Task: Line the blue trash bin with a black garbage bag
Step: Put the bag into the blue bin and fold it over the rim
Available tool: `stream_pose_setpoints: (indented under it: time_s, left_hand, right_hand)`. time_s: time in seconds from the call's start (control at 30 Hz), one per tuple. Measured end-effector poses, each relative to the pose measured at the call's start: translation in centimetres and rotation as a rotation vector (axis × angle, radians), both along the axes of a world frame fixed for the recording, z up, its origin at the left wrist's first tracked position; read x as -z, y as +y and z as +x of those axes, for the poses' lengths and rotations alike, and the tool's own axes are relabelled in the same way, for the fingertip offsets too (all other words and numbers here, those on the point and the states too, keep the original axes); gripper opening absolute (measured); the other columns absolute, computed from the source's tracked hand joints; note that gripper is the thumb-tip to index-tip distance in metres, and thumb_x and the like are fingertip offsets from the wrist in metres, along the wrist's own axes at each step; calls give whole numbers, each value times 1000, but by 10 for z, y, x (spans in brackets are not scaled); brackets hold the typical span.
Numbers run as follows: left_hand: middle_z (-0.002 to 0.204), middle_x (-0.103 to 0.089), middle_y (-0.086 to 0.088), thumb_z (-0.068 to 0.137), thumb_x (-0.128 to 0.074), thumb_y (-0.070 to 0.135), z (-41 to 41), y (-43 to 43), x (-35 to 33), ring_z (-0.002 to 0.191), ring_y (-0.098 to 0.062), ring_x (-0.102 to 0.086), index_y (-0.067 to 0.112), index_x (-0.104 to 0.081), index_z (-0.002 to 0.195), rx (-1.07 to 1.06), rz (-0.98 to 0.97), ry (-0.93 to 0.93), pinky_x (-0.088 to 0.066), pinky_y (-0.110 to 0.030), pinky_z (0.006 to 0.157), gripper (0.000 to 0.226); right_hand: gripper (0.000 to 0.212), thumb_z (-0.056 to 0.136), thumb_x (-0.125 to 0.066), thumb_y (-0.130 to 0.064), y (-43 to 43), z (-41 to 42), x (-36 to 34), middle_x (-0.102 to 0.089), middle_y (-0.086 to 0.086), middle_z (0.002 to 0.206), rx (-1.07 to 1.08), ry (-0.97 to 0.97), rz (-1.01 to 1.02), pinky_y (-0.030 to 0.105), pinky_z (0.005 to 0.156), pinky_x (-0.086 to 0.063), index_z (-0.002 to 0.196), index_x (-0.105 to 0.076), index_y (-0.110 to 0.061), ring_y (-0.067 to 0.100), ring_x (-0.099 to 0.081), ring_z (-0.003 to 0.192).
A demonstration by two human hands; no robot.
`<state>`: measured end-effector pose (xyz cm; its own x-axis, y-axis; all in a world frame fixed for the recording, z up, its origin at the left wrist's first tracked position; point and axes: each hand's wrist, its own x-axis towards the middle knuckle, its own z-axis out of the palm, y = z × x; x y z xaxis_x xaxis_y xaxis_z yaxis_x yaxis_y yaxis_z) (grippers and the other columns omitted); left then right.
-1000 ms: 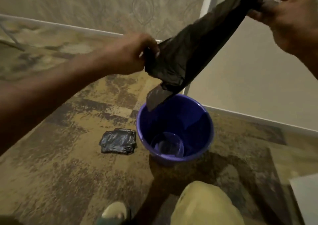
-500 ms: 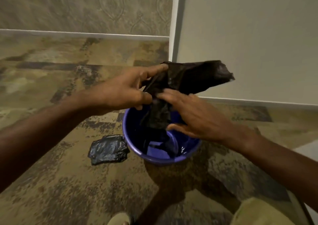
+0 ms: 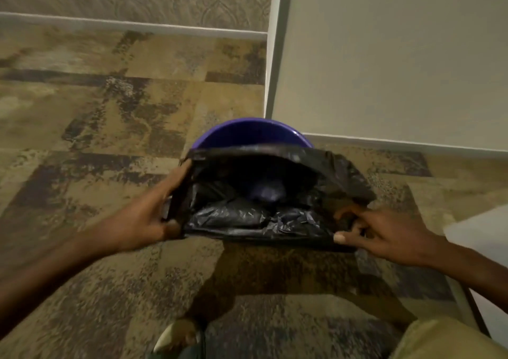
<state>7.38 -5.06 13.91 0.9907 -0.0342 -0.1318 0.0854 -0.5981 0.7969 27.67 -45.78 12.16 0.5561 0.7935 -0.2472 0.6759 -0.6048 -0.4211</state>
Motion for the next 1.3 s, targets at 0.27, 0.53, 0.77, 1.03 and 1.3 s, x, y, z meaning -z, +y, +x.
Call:
stream_pose_setpoints:
  time_s: [0.27, 0.53, 0.77, 1.03, 1.3]
  left_hand:
    - [174, 22, 1, 80, -82, 28, -2, -4, 82, 160, -11, 14, 17, 14, 164, -201, 293, -251, -4, -17, 127, 128]
    - [176, 7, 6, 76, -76, 64, 69, 47, 83, 161, -14, -1, 26, 10, 164, -130, 303, -179, -19, -34, 127, 129]
    - [147, -59, 12, 86, -82, 14, 124, 85, 53, 130, -7, -57, 49, -40, 146, 23, 270, 48, -50, -42, 109, 82]
    - [126, -77, -5, 100, -46, -14, 145, 92, 43, 111, -23, -75, 31, -74, 127, -50, -181, 276, -65, -42, 89, 59]
    - [112, -81, 2, 67, -58, 92, 173, 80, 41, 107, -21, -74, 33, -77, 115, -354, -186, 506, -60, -43, 85, 79]
  right_hand:
    - [55, 84, -39, -85, 35, 9, 29, -82, 0, 82, 475, 470, 226, 18, 39, -47, 113, -60, -43, 16, -67, 46]
    - [47, 90, -54, -73, 97, 60, 40, -64, -19, 54, 690, 353, 435, 16, 42, -40, 94, -72, -30, 3, -54, 52]
    - [73, 82, -52, -82, 129, 95, 35, -77, 1, 97, 856, 564, 372, 25, 59, -47, 101, -78, -16, 17, -68, 87]
    - [74, 87, -46, -80, 154, 128, 54, -74, 9, 126, 750, 673, 507, 41, 99, -56, 125, -72, -21, 25, -72, 110]
    - [73, 91, -43, -78, 158, 141, 69, -75, 11, 125, 645, 1018, 556, 40, 89, -63, 128, -72, -22, 29, -72, 115]
